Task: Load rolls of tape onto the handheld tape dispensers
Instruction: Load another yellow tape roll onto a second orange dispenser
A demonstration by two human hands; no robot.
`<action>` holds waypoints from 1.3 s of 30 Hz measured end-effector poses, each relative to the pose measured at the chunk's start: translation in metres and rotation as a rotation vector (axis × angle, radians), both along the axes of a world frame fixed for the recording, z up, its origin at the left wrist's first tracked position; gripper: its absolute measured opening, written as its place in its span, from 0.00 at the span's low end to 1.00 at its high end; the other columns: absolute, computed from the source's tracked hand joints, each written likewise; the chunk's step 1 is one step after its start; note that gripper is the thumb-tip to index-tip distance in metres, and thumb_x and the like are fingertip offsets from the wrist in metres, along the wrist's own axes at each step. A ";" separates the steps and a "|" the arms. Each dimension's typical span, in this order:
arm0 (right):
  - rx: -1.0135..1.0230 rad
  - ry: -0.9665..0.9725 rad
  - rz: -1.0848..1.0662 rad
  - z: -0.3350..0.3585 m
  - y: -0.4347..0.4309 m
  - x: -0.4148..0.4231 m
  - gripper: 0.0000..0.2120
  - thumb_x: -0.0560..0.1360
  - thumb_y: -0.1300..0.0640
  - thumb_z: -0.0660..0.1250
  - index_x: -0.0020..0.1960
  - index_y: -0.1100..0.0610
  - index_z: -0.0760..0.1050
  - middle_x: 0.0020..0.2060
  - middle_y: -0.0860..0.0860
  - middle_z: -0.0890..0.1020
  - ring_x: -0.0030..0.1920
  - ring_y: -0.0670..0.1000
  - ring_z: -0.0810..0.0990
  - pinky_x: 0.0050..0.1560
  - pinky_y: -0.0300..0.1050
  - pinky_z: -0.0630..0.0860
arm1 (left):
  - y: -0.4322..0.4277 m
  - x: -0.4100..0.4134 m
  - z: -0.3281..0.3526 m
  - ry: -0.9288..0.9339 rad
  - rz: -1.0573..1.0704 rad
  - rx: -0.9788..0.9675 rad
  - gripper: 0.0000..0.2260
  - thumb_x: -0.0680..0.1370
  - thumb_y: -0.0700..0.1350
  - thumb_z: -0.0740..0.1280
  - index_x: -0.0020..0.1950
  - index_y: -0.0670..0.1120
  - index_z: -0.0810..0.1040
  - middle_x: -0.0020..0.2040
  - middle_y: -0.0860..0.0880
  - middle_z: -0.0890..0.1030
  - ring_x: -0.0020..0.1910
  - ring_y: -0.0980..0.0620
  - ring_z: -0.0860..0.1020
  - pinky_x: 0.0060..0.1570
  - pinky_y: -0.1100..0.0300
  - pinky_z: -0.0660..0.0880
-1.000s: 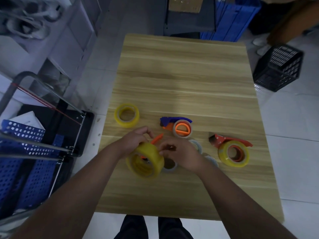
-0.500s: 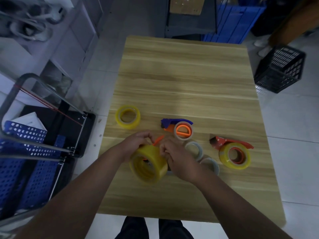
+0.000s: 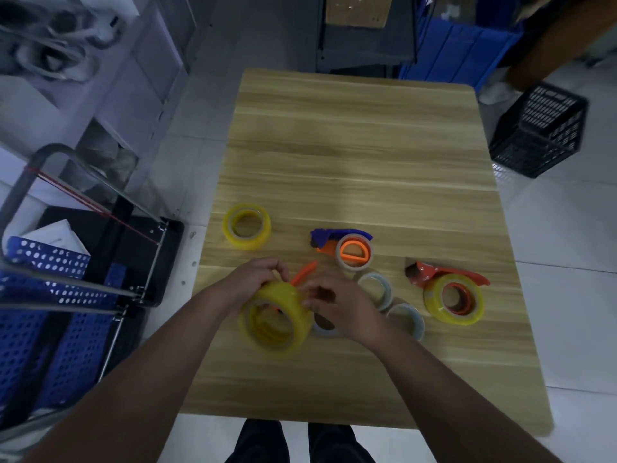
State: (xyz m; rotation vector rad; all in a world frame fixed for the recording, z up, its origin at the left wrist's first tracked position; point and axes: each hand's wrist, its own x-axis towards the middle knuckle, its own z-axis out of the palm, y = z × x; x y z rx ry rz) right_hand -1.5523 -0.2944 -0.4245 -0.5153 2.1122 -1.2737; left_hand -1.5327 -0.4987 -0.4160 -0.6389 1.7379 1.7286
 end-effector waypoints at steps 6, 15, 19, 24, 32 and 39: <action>0.049 0.074 -0.045 0.001 -0.007 0.002 0.09 0.77 0.60 0.66 0.43 0.46 0.74 0.40 0.41 0.77 0.42 0.40 0.75 0.43 0.32 0.69 | 0.004 -0.004 0.000 0.062 -0.047 -0.060 0.10 0.74 0.33 0.58 0.43 0.43 0.77 0.29 0.47 0.74 0.26 0.53 0.72 0.26 0.63 0.68; -0.041 0.300 -0.214 0.000 -0.011 0.019 0.12 0.75 0.63 0.59 0.41 0.46 0.66 0.38 0.39 0.72 0.40 0.40 0.71 0.39 0.34 0.65 | 0.023 0.004 -0.009 -0.028 0.206 0.132 0.10 0.75 0.33 0.56 0.40 0.43 0.74 0.28 0.44 0.72 0.24 0.49 0.71 0.24 0.63 0.68; -0.095 0.198 -0.358 0.000 -0.009 0.029 0.12 0.78 0.64 0.59 0.42 0.49 0.68 0.39 0.42 0.75 0.40 0.41 0.73 0.40 0.34 0.68 | 0.026 0.008 -0.018 -0.057 0.251 0.164 0.11 0.74 0.34 0.56 0.37 0.45 0.73 0.29 0.44 0.70 0.25 0.49 0.69 0.27 0.60 0.65; -0.098 0.101 -0.430 0.004 -0.011 0.021 0.13 0.81 0.62 0.59 0.42 0.47 0.67 0.38 0.42 0.74 0.38 0.40 0.72 0.40 0.36 0.69 | 0.027 0.012 -0.025 -0.051 0.304 0.212 0.09 0.74 0.36 0.58 0.38 0.45 0.75 0.33 0.42 0.70 0.28 0.47 0.70 0.30 0.58 0.66; -0.116 -0.222 -0.141 0.024 0.013 -0.023 0.07 0.81 0.60 0.60 0.44 0.54 0.72 0.34 0.43 0.74 0.36 0.41 0.72 0.37 0.34 0.70 | 0.019 0.003 -0.003 0.819 -0.166 -0.468 0.16 0.72 0.40 0.74 0.58 0.52 0.80 0.56 0.56 0.79 0.52 0.61 0.78 0.53 0.71 0.71; -0.070 -0.605 0.065 0.031 0.026 -0.030 0.08 0.80 0.61 0.63 0.57 0.64 0.75 0.40 0.56 0.80 0.33 0.52 0.77 0.26 0.40 0.73 | 0.041 -0.005 0.024 1.163 -0.594 -0.656 0.10 0.75 0.50 0.72 0.54 0.48 0.82 0.50 0.49 0.82 0.47 0.50 0.79 0.47 0.54 0.74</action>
